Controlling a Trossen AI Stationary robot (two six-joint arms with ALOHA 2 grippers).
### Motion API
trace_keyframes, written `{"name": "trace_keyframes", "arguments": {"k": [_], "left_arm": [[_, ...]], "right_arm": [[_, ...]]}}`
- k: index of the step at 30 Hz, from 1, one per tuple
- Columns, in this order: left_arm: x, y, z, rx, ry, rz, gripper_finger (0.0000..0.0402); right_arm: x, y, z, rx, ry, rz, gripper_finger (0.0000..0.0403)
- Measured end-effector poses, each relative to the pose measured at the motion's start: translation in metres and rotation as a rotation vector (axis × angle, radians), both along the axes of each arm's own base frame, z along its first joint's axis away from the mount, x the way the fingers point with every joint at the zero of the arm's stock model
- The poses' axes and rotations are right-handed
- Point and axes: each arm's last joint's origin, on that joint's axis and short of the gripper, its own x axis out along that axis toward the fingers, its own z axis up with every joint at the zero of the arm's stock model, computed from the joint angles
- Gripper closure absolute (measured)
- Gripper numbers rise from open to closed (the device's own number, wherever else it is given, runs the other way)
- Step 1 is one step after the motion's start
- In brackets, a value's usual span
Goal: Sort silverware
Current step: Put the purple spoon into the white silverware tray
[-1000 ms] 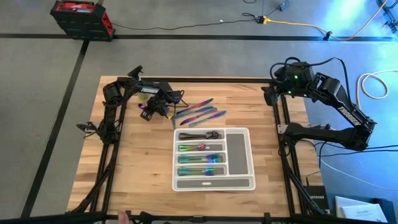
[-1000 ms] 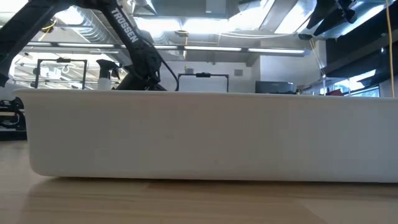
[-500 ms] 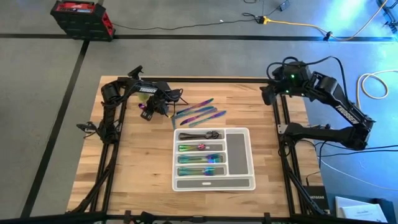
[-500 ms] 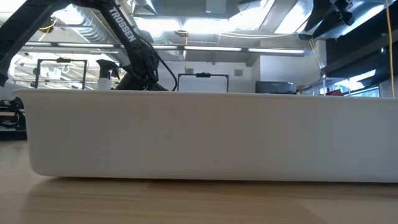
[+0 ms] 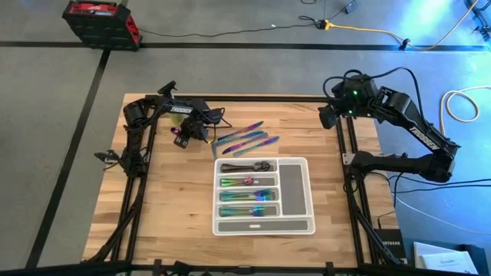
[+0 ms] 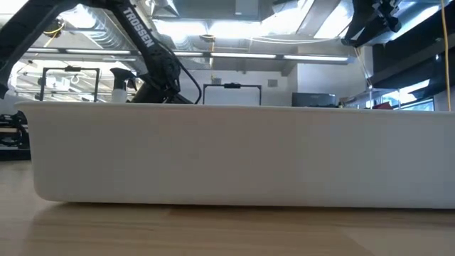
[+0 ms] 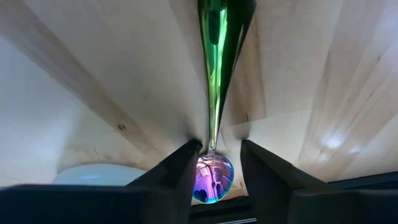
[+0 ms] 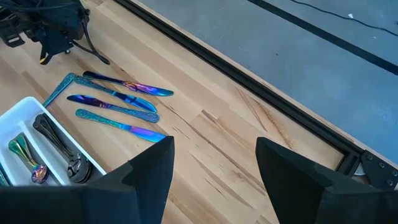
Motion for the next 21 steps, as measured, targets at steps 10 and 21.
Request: {"name": "trace_keyframes", "arguments": {"k": [10,21], "left_arm": [[0.0,-0.001,0.0,0.009,0.008,0.008,0.0397],[0.027,0.008,0.053,0.093,-0.23,0.186,0.0401]], "right_arm": [[0.0,0.0,0.0,0.0,0.0,0.0,0.0191],[0.001,-0.001,0.001,-0.01,-0.012,0.002,0.0191]]}}
